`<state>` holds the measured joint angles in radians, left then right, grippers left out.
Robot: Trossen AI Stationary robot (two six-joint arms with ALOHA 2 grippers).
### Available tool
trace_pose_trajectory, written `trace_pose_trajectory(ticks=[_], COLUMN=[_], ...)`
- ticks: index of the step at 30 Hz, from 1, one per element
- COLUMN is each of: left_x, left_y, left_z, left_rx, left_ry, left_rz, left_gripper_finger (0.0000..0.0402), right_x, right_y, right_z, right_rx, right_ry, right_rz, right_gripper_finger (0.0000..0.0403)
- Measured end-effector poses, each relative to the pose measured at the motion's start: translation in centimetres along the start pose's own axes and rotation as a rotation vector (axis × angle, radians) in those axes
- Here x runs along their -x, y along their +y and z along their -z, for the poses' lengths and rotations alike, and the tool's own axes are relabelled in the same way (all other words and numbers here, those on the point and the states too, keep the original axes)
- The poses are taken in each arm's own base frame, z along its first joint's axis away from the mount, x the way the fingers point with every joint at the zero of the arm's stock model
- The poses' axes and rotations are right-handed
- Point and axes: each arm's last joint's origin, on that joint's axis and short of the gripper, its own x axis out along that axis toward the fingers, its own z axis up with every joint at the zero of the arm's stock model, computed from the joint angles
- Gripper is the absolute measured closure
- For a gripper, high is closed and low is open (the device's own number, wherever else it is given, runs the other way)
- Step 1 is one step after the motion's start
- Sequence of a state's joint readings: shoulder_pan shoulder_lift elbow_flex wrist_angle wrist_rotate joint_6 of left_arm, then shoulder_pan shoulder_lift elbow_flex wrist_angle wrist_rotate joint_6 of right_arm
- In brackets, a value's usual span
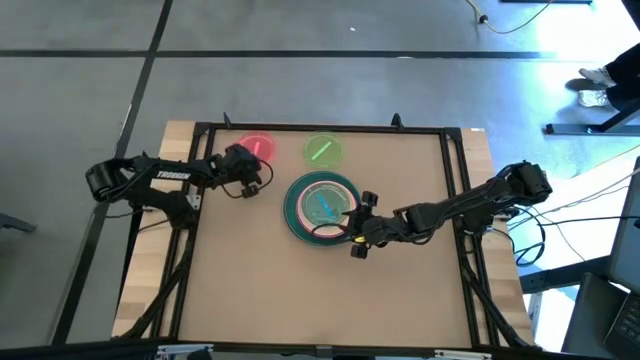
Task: Stack plastic plates
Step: Stack the transparent pink plate on top of the transparent blue plate
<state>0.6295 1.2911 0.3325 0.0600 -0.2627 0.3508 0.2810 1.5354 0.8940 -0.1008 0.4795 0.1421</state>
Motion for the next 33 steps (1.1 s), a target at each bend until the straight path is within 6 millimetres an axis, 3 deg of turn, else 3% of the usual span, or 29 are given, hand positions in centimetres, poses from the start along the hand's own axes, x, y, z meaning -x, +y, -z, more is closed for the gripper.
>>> trace_pose_trajectory(ticks=[7, 17, 22, 28, 33], left_x=[-0.2, -0.2, -0.1, 0.9, 3.1], left_y=[0.5, 0.5, 0.1, -0.8, -1.6], left_z=[0.5, 0.5, 0.3, -0.9, -3.4], left_rx=[0.029, 0.018, 0.004, -0.027, -0.029], left_ry=[-0.009, -0.003, -0.022, -0.102, -0.250], left_rz=[0.008, 0.012, 0.015, 0.021, 0.031], left_gripper_finger=[0.0304, 0.0394, 0.0396, 0.0398, 0.0399], right_x=[0.0, 0.0, 0.0, 0.1, 0.4], right_y=[0.0, 0.0, 0.0, -0.1, -0.2], right_z=[0.0, 0.0, 0.0, -0.2, -0.7], right_rx=[0.003, 0.010, 0.015, 0.025, 0.057], right_ry=[-0.001, -0.001, -0.003, -0.005, 0.016], right_rz=[0.000, 0.001, 0.011, 0.039, 0.056], right_gripper_finger=[0.0226, 0.0226, 0.0226, 0.0226, 0.0226])
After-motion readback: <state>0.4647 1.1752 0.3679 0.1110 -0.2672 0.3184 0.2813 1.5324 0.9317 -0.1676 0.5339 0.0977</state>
